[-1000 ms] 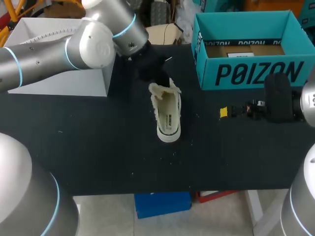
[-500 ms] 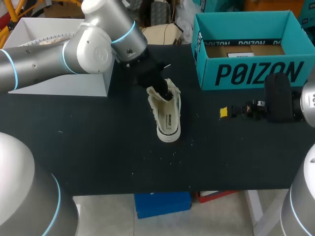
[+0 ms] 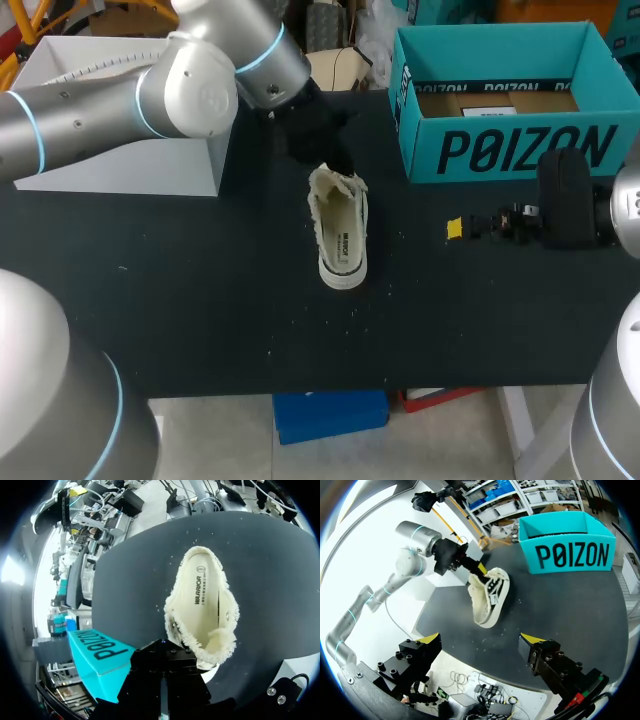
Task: Take the shoe out of the shoebox, open the shoe tongue, remove and reinsert the insole, then place the shoe into the shoebox
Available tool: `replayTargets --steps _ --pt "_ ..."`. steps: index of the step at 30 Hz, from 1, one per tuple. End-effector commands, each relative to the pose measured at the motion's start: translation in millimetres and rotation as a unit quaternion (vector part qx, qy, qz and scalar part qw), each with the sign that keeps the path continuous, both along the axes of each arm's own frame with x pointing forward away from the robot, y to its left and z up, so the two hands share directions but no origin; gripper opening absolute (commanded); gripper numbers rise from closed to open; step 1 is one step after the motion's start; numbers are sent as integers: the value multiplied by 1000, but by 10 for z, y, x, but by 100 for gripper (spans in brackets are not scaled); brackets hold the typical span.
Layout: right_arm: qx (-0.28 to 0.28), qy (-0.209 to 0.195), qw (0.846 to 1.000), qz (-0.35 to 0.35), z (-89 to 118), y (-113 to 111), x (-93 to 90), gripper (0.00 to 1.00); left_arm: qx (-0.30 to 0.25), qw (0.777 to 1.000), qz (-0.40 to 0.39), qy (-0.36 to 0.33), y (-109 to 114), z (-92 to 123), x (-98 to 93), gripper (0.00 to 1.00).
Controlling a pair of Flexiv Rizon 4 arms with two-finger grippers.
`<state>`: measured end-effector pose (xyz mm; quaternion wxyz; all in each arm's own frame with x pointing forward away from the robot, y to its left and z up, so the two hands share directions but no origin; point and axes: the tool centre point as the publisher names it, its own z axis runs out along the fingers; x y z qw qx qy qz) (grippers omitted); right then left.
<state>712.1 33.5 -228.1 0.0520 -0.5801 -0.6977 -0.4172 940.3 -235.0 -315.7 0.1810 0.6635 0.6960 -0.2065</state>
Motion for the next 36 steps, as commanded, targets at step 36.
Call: replayTargets --steps 36 --pt "-1 1 1000 0 1 10 -1 100 61 995 65 -53 830 272 -25 0"
